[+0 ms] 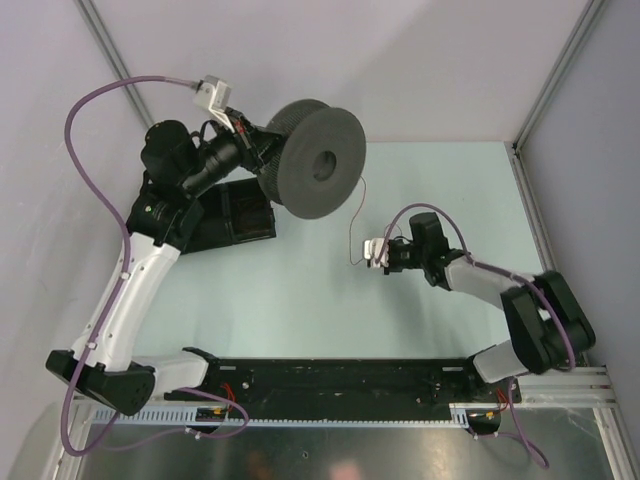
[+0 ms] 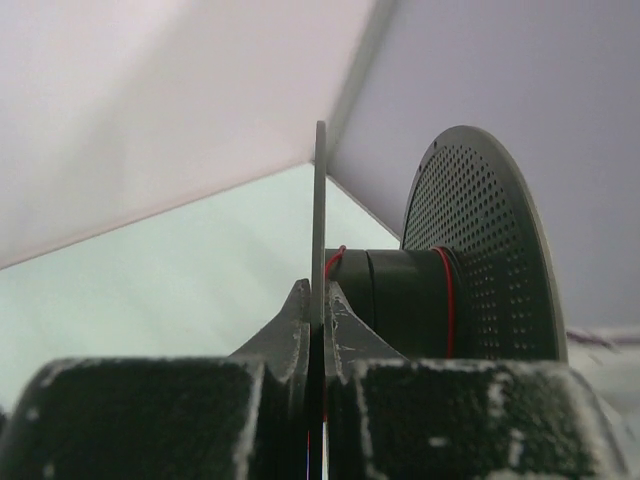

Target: Wrap the cables

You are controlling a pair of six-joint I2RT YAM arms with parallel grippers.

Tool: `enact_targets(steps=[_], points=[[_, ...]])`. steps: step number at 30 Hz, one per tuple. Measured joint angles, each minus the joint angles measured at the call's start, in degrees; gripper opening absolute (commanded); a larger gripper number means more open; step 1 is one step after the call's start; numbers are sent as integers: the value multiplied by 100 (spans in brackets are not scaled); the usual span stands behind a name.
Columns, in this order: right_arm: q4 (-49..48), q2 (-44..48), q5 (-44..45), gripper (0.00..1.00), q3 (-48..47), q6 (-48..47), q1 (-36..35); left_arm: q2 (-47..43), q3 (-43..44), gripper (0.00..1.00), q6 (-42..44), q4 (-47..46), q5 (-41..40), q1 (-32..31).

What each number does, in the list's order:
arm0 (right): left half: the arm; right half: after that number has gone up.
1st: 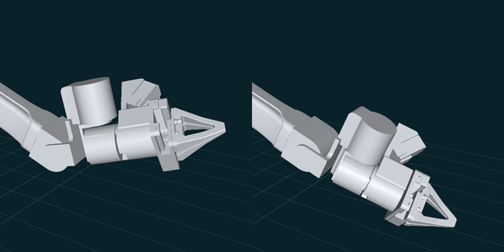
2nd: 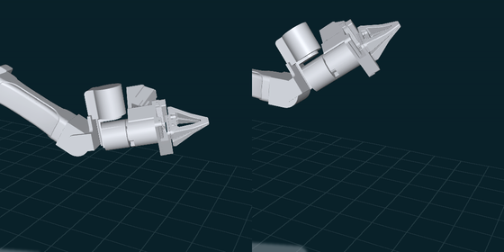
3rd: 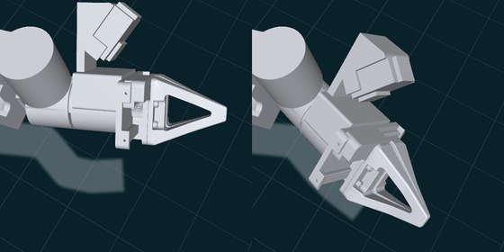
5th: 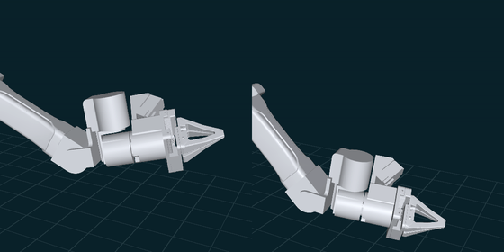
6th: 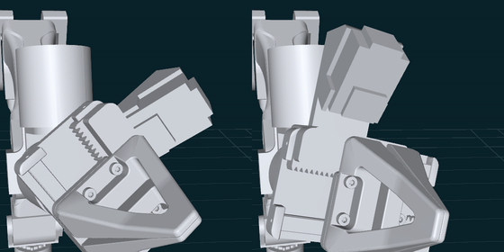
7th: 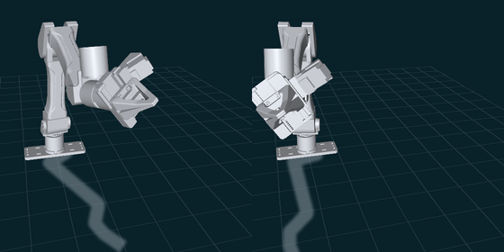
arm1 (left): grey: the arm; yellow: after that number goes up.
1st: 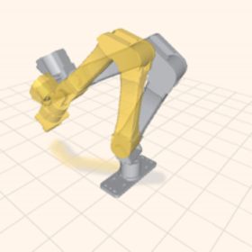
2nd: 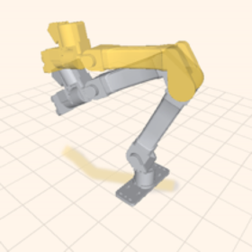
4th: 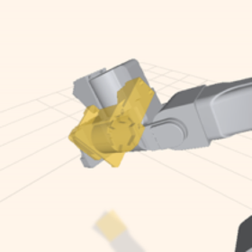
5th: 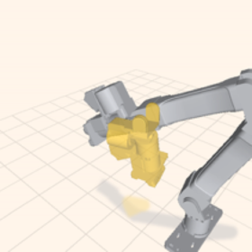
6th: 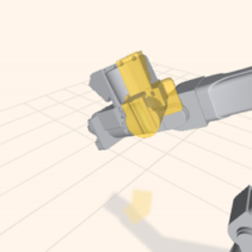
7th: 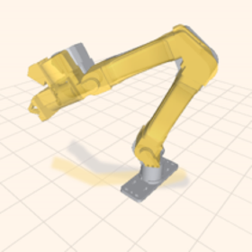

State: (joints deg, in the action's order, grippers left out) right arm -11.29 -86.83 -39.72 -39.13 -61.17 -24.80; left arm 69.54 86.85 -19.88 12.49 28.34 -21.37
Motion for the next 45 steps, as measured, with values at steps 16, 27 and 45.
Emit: enact_targets(steps=[16,27,45], points=[[2074,3134,223,0,-2,42,-2282,1084,-20,0,-627,256,-3709,-297],[1941,3117,1115,0,-1436,4,-2505,1298,-931,0,214,356,-4385,-743],[516,1202,1080,0,-2885,494,935,199,-2039,0,2352,487,-511,-1182]])
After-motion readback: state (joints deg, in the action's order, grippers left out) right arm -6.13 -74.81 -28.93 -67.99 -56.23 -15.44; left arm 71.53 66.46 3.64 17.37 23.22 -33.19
